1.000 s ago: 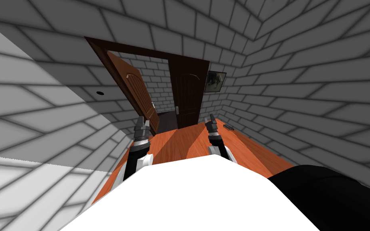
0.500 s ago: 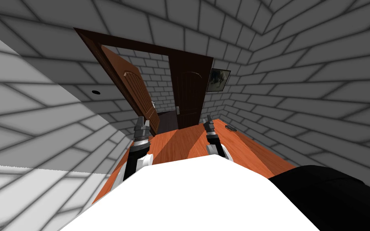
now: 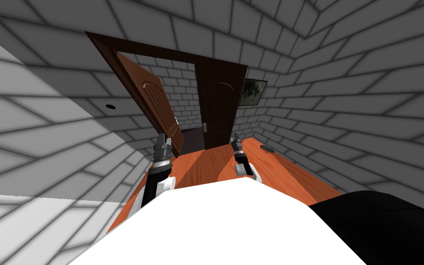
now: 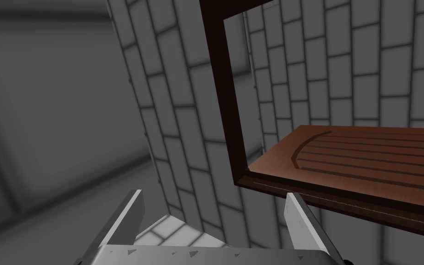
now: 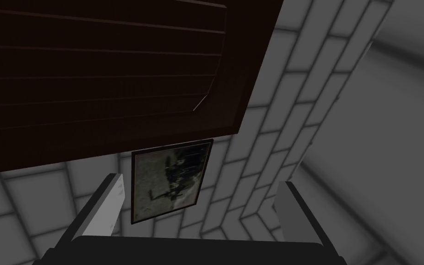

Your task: Push the door open

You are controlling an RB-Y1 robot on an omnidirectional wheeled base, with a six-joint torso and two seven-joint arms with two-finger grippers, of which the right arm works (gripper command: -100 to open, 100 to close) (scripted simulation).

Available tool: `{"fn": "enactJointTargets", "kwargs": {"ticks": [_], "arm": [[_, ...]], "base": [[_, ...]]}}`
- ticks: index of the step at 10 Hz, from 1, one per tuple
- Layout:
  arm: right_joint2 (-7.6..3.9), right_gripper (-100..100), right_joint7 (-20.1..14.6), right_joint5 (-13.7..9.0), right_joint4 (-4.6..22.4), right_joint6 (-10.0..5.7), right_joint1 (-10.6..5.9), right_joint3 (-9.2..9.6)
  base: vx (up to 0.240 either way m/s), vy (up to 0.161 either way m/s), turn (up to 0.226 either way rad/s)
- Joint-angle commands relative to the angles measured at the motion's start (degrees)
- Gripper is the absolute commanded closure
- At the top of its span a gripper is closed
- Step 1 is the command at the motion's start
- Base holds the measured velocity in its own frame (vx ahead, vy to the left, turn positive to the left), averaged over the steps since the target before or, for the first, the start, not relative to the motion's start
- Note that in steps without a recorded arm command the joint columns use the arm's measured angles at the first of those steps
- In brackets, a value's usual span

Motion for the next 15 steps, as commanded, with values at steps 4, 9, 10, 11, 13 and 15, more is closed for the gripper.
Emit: {"fn": "enactJointTargets", "kwargs": {"ticks": [4,9,10,11,13,15], "arm": [[-0.37,-100,0.78,-0.83,6.92,-0.44,-4.46,-0.32],[-0.76,-100,1.56,-1.88,15.08,-1.11,-9.69,-0.76],[-0.76,-100,1.56,-1.88,15.76,-1.11,-9.69,-0.76],[-0.84,-100,1.77,-2.15,17.91,-1.28,-11.05,-0.87],[-0.92,-100,1.98,-2.42,20.18,-1.45,-12.42,-0.99],[-0.99,-100,2.18,-2.7,22.53,-1.63,-13.8,-1.1]], "base": [[0.084,0.025,0.026],[0.077,0.025,0.029],[0.06,0.017,0.01],[0.054,0.017,0.021],[0.049,0.009,0.018],[0.067,0.019,0.029]]}}
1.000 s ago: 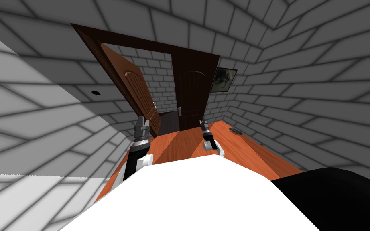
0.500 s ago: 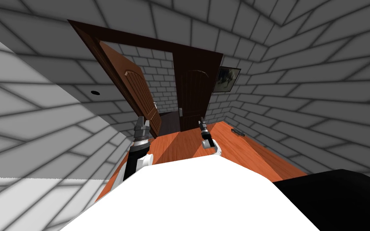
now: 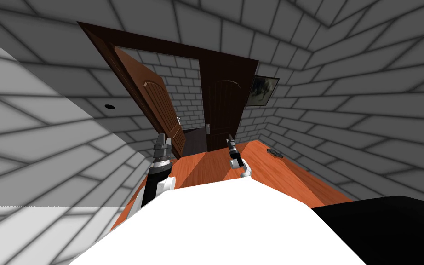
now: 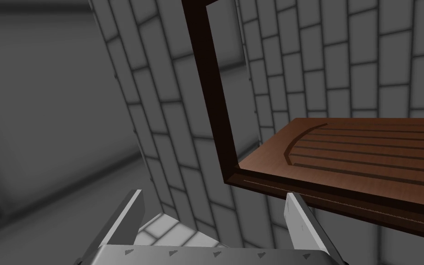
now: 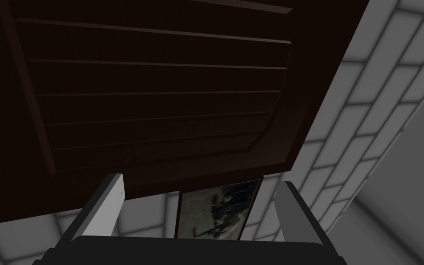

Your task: Push the door open

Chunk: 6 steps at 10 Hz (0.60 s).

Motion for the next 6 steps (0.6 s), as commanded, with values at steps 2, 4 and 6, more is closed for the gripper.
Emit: {"fn": "enactJointTargets", "kwargs": {"ticks": [2,4,6], "arm": [[0.09,-100,0.38,-0.29,3.42,-0.29,-1.93,-0.17],[-0.01,-100,0.8,-0.85,7.47,-0.65,-4.75,-0.4],[-0.05,-100,1.01,-1.14,10.37,-0.83,-6.15,-0.52]], "base": [[0.065,0.018,0.016],[0.069,0.014,0.033],[0.081,0.031,0.026]]}}
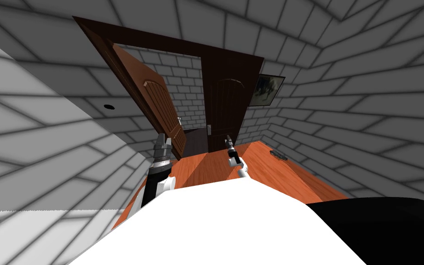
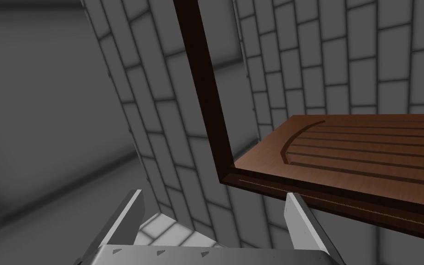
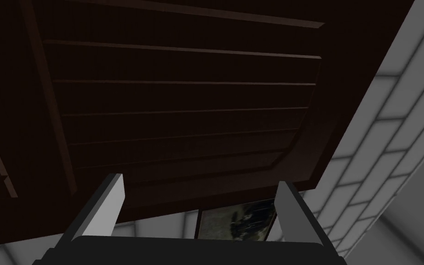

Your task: Push the door open

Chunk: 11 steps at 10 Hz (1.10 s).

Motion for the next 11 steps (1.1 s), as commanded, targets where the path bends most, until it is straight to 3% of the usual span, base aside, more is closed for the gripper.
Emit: {"fn": "enactJointTargets", "kwargs": {"ticks": [1,2,3,6,7,9,10,11], "arm": [[-0.08,-100,0.23,-0.34,2.86,-0.07,-1.53,-0.12],[-0.1,-100,0.45,-0.62,4.65,-0.25,-2.94,-0.24],[-0.1,-100,0.45,-0.62,5.19,-0.25,-2.94,-0.24],[-0.1,-100,1.07,-1.46,11.19,-0.77,-7.09,-0.59],[-0.1,-100,1.07,-1.46,12.04,-0.77,-7.09,-0.59],[-0.08,-100,1.48,-2.01,15.58,-1.12,-9.82,-0.81],[-0.08,-100,1.48,-2.01,16.54,-1.12,-9.82,-0.81],[-0.04,-100,1.68,-2.27,18.7,-1.29,-11.12,-0.92]], "base": [[0.061,0.029,0.027],[0.085,0.023,0.039],[0.067,0.01,0.012],[0.077,0.017,0.034],[0.078,0.015,0.014],[0.069,0.025,0.03],[0.059,0.015,0.014],[0.054,0.018,0.023]]}}
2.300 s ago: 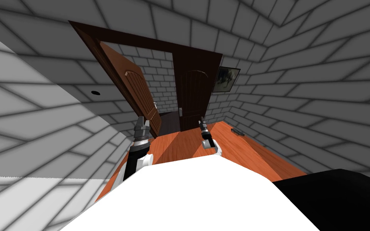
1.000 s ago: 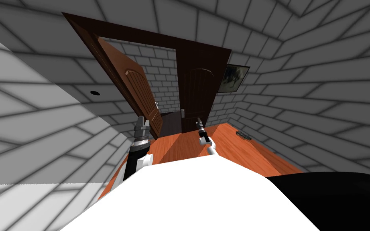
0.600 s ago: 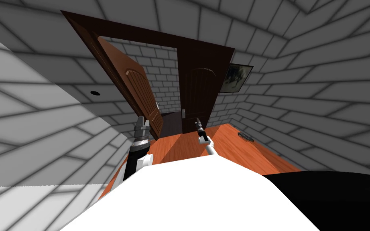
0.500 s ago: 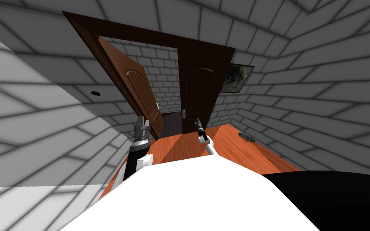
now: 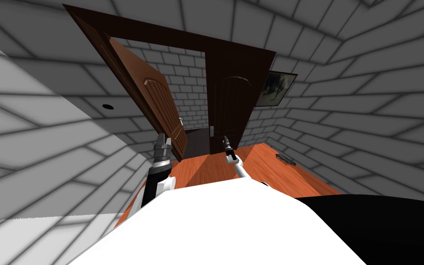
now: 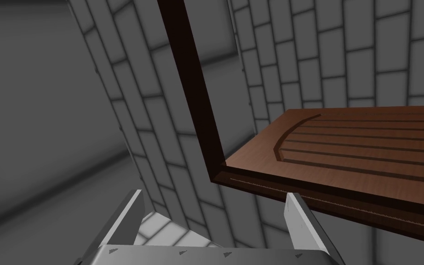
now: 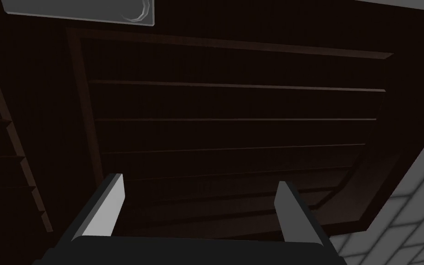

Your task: Push the door open

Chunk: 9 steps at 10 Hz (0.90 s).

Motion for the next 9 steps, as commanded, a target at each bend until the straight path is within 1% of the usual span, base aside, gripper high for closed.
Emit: {"fn": "enactJointTargets", "kwargs": {"ticks": [1,2,3,4,7,8,9], "arm": [[0.01,-100,0.27,-0.39,2.86,-0.25,-1.81,-0.12],[0.01,-100,0.27,-0.39,3.21,-0.25,-1.81,-0.12],[0.05,-100,0.46,-0.65,5.05,-0.41,-3.09,-0.23],[0.05,-100,0.46,-0.65,5.32,-0.41,-3.09,-0.23],[0.2,-100,1.01,-1.37,11.14,-0.87,-6.71,-0.53],[0.26,-100,1.18,-1.61,12.62,-1.02,-7.87,-0.63],[0.26,-100,1.18,-1.61,13.21,-1.02,-7.87,-0.63]], "base": [[0.076,0.014,0.034],[0.063,0.012,0.011],[0.06,0.011,0.021],[0.051,0.007,0.013],[0.087,0.018,0.031],[0.102,0.025,0.031],[0.071,0.012,0.006]]}}
